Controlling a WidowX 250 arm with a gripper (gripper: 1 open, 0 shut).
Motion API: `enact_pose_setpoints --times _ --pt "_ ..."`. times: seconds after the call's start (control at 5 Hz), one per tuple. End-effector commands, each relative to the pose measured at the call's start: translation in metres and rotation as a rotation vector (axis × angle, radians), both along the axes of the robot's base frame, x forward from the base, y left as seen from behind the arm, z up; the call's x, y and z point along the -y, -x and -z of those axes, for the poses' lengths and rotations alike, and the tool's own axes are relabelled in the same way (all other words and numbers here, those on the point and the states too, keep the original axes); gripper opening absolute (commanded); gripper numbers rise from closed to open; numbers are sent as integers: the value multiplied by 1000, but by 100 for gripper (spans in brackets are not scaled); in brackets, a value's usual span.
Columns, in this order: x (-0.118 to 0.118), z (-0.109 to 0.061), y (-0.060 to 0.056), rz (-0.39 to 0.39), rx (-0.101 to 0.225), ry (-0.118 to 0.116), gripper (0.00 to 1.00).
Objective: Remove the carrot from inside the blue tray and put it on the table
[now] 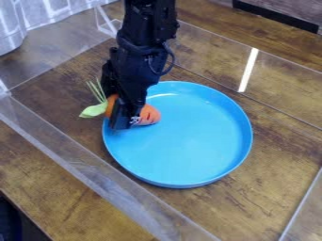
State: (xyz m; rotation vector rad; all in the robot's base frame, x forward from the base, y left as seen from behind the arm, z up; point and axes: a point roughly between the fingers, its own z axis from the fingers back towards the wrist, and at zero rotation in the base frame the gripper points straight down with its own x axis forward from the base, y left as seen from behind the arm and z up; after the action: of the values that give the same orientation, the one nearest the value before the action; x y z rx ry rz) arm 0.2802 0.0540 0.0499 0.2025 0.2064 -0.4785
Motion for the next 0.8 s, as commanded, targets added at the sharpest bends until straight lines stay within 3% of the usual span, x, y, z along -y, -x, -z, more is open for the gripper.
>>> enact_pose_setpoints --times 0.0,0.6 --pt "2 -25 -4 16 74 -9 0" --pt "-4 -37 -1 19 78 -20 0"
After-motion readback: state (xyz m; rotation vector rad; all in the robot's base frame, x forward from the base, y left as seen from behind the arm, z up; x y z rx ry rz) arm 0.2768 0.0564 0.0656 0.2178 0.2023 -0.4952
